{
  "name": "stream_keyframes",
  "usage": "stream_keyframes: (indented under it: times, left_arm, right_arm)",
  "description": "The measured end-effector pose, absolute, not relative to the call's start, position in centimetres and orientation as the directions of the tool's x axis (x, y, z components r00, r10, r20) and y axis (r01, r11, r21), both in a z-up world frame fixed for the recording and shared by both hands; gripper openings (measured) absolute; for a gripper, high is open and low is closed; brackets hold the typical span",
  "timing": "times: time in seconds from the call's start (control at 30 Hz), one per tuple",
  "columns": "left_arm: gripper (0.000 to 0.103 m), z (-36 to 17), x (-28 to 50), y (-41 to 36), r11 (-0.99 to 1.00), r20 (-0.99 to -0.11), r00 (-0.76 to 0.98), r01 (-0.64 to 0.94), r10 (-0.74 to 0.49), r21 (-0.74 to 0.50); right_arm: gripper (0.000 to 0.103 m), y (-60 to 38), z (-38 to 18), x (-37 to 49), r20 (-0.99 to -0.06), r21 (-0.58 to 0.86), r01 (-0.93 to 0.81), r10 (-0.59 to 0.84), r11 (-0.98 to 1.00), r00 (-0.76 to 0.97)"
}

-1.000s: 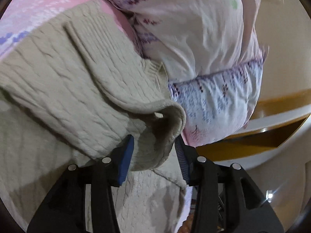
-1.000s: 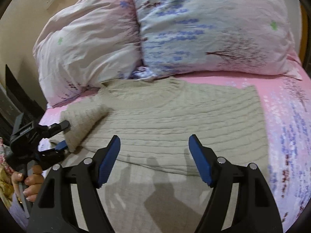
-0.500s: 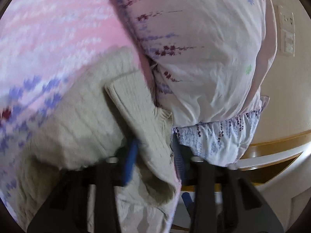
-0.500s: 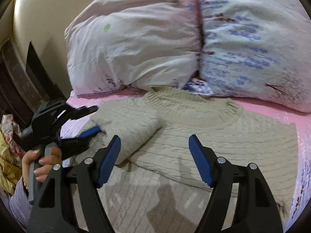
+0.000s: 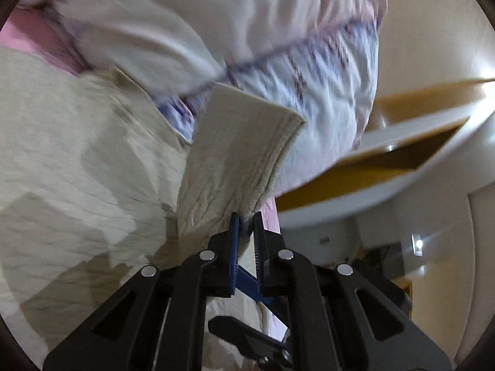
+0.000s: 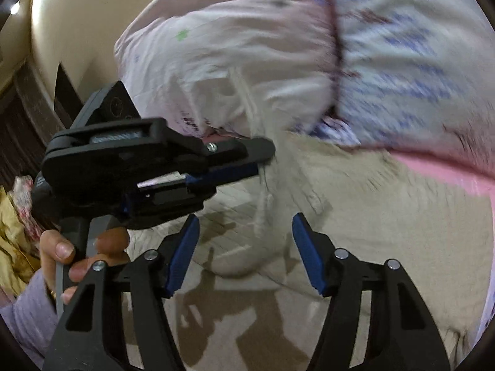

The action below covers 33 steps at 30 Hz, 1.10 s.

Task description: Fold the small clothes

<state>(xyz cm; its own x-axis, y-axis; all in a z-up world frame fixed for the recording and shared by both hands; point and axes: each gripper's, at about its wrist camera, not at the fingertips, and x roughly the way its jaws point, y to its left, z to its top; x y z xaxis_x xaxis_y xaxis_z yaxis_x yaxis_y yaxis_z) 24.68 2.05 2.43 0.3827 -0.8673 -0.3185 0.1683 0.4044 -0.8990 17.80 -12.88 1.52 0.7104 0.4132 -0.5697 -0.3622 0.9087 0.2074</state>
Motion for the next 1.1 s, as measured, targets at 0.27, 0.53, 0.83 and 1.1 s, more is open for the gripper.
stream_keyframes:
  times: [0.27, 0.53, 0.83, 1.1]
  left_arm:
    - [0.013, -1.3, 25.2, -3.1, 0.385, -0.363, 0.176, 0.112, -0.915, -0.916]
    - [0.066, 2.7, 21.5, 2.9, 0.597, -0.504, 0.364, 0.210, -0.783, -0.774]
    - [0.069, 4.8, 16.9, 16.6, 0.868, -0.667, 0.630, 0.024, -0.398, -0.495]
    - [0.069, 2.6, 17.3, 19.7, 0.853, -0.702, 0.606, -0.071, -0.374, -0.516]
  right_arm:
    - [0.063, -23.0, -0.8, 18.3, -0.503, 0.568, -0.200, 0.529, 0.798, 0.684]
    - [0.054, -27.8, -1.3, 18.5, -0.509, 0.622, -0.036, 0.439, 0.782, 0.740]
    - [0.031, -26.0, -1.9, 21.9, -0.596, 0.517, -0.001, 0.361, 0.856, 0.717]
    - [0.009, -24.8, 0.0, 20.8, -0.528, 0.476, -0.019, 0.303, 0.879, 0.793]
